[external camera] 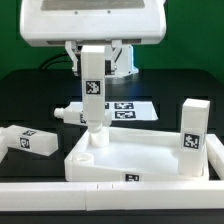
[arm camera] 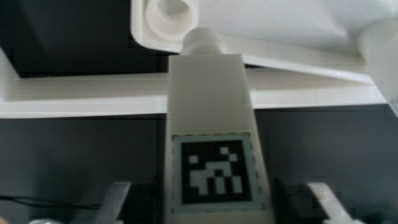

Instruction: Assemble desk

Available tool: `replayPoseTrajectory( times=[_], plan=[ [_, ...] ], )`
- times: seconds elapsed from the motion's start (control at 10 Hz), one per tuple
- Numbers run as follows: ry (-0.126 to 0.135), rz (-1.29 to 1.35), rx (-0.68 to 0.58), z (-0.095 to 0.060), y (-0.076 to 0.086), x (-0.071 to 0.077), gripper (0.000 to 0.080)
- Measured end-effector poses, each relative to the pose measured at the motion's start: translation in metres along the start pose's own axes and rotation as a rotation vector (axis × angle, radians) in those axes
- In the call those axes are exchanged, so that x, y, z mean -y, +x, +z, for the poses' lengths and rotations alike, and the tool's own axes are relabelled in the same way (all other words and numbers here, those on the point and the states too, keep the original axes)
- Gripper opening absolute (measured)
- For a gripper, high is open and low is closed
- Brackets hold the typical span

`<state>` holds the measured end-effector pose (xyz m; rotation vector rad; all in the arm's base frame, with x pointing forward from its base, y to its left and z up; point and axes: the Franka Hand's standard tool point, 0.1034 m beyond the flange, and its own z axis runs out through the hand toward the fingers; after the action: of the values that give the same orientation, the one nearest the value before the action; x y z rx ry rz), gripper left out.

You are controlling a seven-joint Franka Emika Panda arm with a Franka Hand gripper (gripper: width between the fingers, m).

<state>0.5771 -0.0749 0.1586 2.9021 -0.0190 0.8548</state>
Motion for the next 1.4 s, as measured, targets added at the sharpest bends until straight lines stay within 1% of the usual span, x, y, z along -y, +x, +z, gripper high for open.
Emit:
replayPoseTrajectory(
  times=[0.1, 0.2, 0.3, 0.4, 0.5, 0.6, 0.7, 0.8, 1.0, 1.1, 1.2, 1.3, 1.4],
  plan=[
    [-0.050, -0.009, -0.041, 0.007, -0.005, -0.018, 0.0284],
    [0.003, 0.022, -0.007, 0.013, -0.007, -0.008, 0.0284],
    [0.028, 0.029, 0.008, 0.016, -0.003, -0.003, 0.0284],
    [0.060, 0.052, 0.043, 0.020, -0.004, 0.002, 0.0284],
    [0.115, 0.085, 0.100, 0.022, -0.005, 0.012, 0.0284],
    [0.124, 0.101, 0.103, 0.020, -0.002, 0.018, 0.0284],
    [0.122, 0.102, 0.097, 0.020, -0.004, 0.023, 0.0284],
    [0.118, 0.107, 0.100, 0.021, -0.005, 0.020, 0.0284],
    [0.116, 0.101, 0.103, 0.023, -0.007, 0.017, 0.0284],
    [0.105, 0.102, 0.113, 0.028, -0.014, 0.000, 0.0284],
    [0.102, 0.112, 0.119, 0.032, -0.018, -0.003, 0.0284],
    [0.103, 0.114, 0.127, 0.037, -0.022, -0.003, 0.0284],
    [0.098, 0.114, 0.121, 0.038, -0.022, -0.003, 0.0284]
  ],
)
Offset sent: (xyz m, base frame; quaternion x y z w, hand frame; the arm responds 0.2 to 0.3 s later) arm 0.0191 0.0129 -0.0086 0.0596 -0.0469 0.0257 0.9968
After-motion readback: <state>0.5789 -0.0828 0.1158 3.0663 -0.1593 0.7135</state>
